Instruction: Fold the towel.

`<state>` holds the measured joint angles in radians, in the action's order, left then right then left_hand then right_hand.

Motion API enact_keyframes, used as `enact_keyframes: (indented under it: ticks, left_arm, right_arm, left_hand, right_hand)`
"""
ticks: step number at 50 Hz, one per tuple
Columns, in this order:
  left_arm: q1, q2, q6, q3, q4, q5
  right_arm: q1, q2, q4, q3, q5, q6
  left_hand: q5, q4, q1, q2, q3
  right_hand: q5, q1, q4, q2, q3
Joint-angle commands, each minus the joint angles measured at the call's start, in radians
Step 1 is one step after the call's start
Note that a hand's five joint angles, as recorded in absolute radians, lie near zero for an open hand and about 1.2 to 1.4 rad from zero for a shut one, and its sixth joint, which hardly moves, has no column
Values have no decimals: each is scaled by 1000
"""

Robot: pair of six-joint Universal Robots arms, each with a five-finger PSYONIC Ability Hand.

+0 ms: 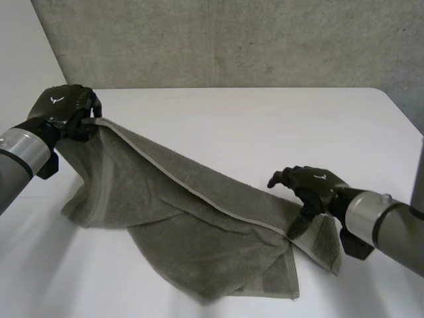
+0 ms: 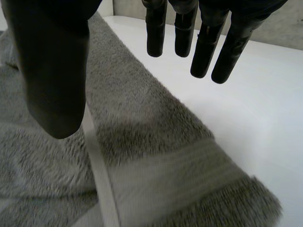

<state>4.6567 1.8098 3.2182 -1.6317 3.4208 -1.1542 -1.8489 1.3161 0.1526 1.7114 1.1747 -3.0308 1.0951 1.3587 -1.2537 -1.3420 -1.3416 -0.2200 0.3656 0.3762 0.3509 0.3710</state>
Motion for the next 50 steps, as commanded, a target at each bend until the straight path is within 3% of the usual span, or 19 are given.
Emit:
enact_keyframes:
  ticks: [1, 6, 13, 26, 39, 45, 47, 50]
  left_arm:
    - [0, 6, -3, 0, 0, -2]
    - [-6, 10, -5, -2, 1, -2]
    - [-12, 10, -6, 0, 5, -4]
    - [-13, 0, -8, 0, 15, -7]
    - [-10, 2, -8, -2, 15, -9]
    - [-1, 0, -8, 4, 17, -7]
    - [0, 2, -6, 13, 17, -5]
    - [0, 8, -5, 48, 24, -5]
  right_arm:
    - [34, 95, -56, 146, 2, 84]
    - [53, 107, -90, 252, -1, 180]
    - [45, 88, -200, 301, 0, 196]
    - [40, 25, -283, 270, 13, 187]
    - [40, -74, -332, 215, 80, 194]
    - [45, -75, -326, 168, 86, 194]
    - [40, -71, -318, 94, 80, 191]
    - [37, -63, -302, -1, 74, 194]
  left_hand:
    - [127, 38, -143, -54, -55]
    - [127, 38, -143, -54, -55]
    - [127, 38, -143, -54, -55]
    - [127, 38, -143, -54, -55]
    - [127, 38, -143, -54, -55]
    - [127, 38, -143, -54, -55]
    - [127, 38, -143, -54, -55]
    - [127, 38, -143, -54, -55]
  right_hand:
    - [-22, 51, 40, 66, 46]
    - [-19, 48, 38, 63, 43]
    - [-28, 57, 46, 72, 52]
    - [-169, 198, 187, 213, 193]
    - [-257, 286, 275, 301, 281]
    - [-583, 612, 601, 627, 607]
    - [-825, 854, 844, 869, 849]
    - [-1001, 1030, 1019, 1044, 1024]
